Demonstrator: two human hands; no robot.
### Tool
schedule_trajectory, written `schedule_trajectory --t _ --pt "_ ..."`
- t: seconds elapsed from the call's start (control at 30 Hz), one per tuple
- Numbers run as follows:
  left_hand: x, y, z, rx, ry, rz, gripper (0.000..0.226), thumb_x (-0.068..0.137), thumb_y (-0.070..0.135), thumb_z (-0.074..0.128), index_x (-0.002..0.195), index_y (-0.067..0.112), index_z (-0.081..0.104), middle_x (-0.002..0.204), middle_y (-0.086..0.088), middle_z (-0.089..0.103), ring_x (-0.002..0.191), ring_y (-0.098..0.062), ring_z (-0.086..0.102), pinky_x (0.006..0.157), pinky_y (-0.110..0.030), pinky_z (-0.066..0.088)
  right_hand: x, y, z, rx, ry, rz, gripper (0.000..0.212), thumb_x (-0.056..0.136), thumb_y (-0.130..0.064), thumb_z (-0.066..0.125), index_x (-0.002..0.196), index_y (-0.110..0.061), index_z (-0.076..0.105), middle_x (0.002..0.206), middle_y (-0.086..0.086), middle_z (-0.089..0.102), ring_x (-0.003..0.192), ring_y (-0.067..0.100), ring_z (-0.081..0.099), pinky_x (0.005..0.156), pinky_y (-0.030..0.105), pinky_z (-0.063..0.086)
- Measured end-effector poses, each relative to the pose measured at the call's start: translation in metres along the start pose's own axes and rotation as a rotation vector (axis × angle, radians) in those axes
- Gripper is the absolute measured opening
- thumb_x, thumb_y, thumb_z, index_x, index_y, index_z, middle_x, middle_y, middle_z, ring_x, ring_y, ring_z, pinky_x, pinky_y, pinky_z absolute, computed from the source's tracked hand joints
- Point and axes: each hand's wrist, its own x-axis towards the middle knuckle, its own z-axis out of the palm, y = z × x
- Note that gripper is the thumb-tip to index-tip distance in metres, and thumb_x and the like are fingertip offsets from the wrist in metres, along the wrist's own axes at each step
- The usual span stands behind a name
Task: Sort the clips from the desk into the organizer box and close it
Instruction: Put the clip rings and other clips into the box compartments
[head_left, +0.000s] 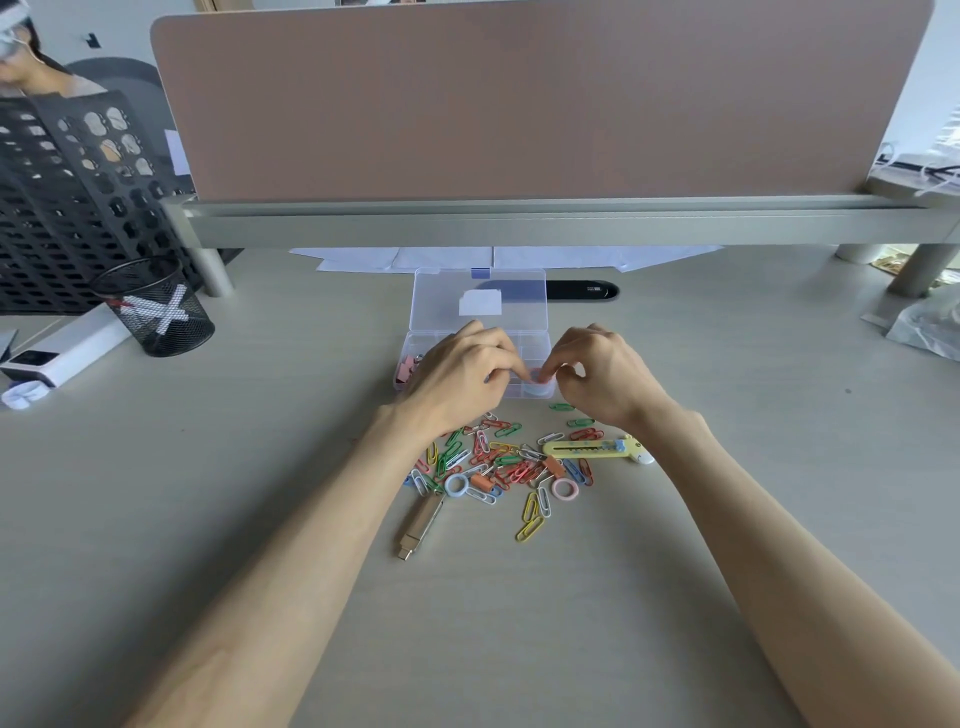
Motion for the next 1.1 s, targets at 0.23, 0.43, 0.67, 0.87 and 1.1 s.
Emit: schedule_trajectory --t 0.23,0.43,0.67,0.87,1.1 --pt "-0.012 0.009 -0.01 -0.104 -0.007 -0.08 0.036 0.088 0.004 0.044 0.1 0.023 0.071 0.1 0.008 0.061 0.088 -0.004 0.039 0.075 -0.026 0.036 -0.017 -0.012 -0.012 0.049 0.087 -0.022 0.032 0.079 -0.005 0.05 0.084 -0.023 0.076 0.089 0.001 0.068 0.084 0.019 0.057 0.074 0.034 0.049" --pt "-0.056 0.019 -0.027 -0.21 0.046 -0.153 0.02 0.084 0.011 0.056 0.083 0.024 0.071 0.068 0.019 0.053 0.066 0.009 0.047 0.079 -0.032 0.037 -0.056 -0.03 -0.022 0.094 -0.067 -0.023 0.019 0.076 -0.011 0.06 0.081 -0.023 0.073 0.085 -0.008 0.063 0.071 0.008 0.059 0.073 0.028 0.049" --pt "-0.115 0.011 -0.028 -0.171 0.02 -0.238 0.015 0.086 0.032 0.066 0.097 0.025 0.073 0.087 0.009 0.06 0.085 -0.008 0.056 0.079 -0.034 0.048 -0.1 -0.032 -0.024 0.073 -0.111 0.046 0.005 0.071 -0.041 0.07 0.073 -0.036 0.069 0.08 -0.011 0.059 0.073 0.006 0.056 0.071 0.029 0.05" --pt "-0.122 0.025 -0.024 -0.156 0.009 -0.314 0.018 0.083 0.035 0.068 0.098 0.027 0.073 0.097 0.005 0.058 0.105 -0.012 0.05 0.09 -0.036 0.045 -0.114 -0.026 -0.012 0.044 -0.038 0.037 0.006 0.074 -0.039 0.07 0.079 -0.036 0.071 0.079 -0.01 0.058 0.074 0.009 0.055 0.072 0.03 0.051" --pt "-0.108 0.036 -0.035 -0.031 -0.084 -0.351 0.012 0.077 0.033 0.073 0.085 0.027 0.066 0.084 0.012 0.05 0.091 -0.009 0.046 0.083 -0.035 0.045 -0.108 -0.029 -0.011 0.119 -0.073 0.1 0.007 0.075 -0.024 0.075 0.081 -0.021 0.073 0.083 -0.009 0.052 0.083 0.009 0.049 0.069 0.006 0.033"
